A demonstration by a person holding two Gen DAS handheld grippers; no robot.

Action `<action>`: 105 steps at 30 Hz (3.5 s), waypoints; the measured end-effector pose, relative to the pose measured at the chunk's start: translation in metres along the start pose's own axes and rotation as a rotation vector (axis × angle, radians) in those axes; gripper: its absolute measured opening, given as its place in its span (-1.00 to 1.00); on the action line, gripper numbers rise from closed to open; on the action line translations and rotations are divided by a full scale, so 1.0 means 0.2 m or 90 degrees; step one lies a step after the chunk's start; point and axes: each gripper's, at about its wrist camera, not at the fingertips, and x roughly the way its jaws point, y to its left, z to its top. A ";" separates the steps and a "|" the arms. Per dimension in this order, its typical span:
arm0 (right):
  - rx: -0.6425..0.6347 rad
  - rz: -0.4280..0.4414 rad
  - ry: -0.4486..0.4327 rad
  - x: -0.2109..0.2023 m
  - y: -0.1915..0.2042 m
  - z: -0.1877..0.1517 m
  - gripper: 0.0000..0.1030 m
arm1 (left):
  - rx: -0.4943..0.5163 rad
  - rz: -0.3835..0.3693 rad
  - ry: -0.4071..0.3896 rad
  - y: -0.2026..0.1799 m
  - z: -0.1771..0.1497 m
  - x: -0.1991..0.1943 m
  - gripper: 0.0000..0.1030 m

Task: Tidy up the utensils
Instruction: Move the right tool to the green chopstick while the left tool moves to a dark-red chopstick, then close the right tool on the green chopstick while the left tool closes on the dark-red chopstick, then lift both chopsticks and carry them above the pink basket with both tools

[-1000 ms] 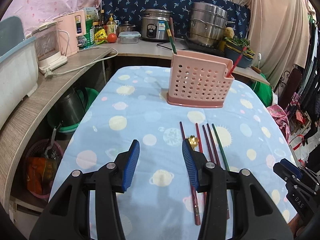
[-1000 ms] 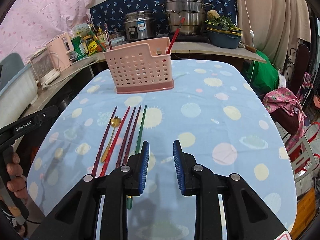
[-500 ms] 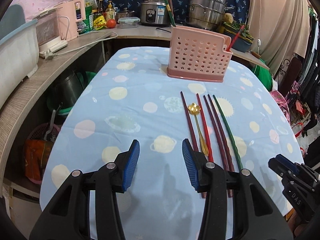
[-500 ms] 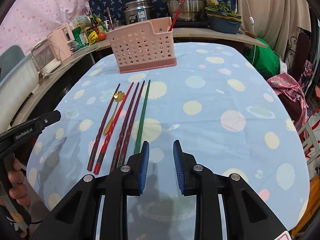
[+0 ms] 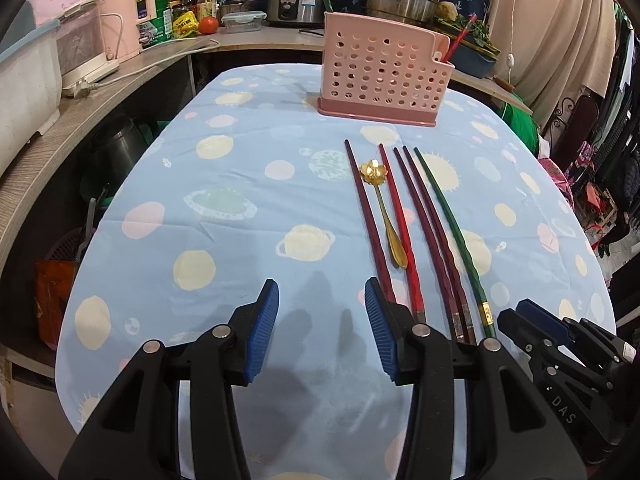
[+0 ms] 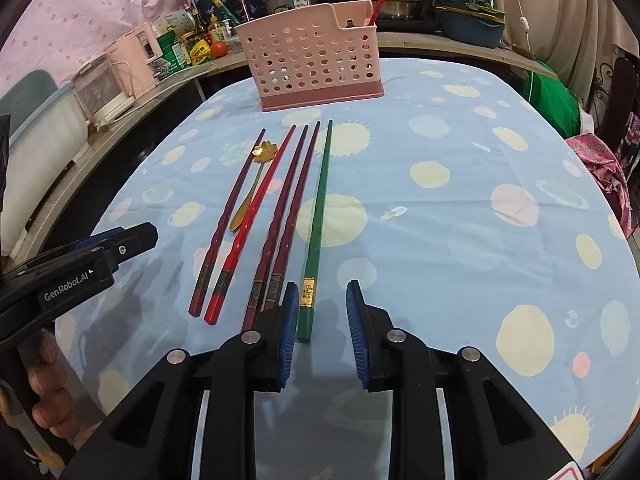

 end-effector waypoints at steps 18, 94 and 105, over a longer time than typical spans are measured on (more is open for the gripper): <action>-0.026 -0.016 0.013 0.08 0.03 -0.03 -0.84 | 0.012 -0.015 0.016 -0.07 -0.03 0.03 0.05; 0.041 -0.009 -0.083 -0.23 -0.11 0.11 -0.87 | -0.013 -0.004 -0.023 0.02 0.04 -0.13 -0.86; 0.022 -0.006 -0.152 -0.37 -0.10 0.32 -0.87 | -0.021 -0.006 -0.079 0.03 0.22 -0.27 -0.86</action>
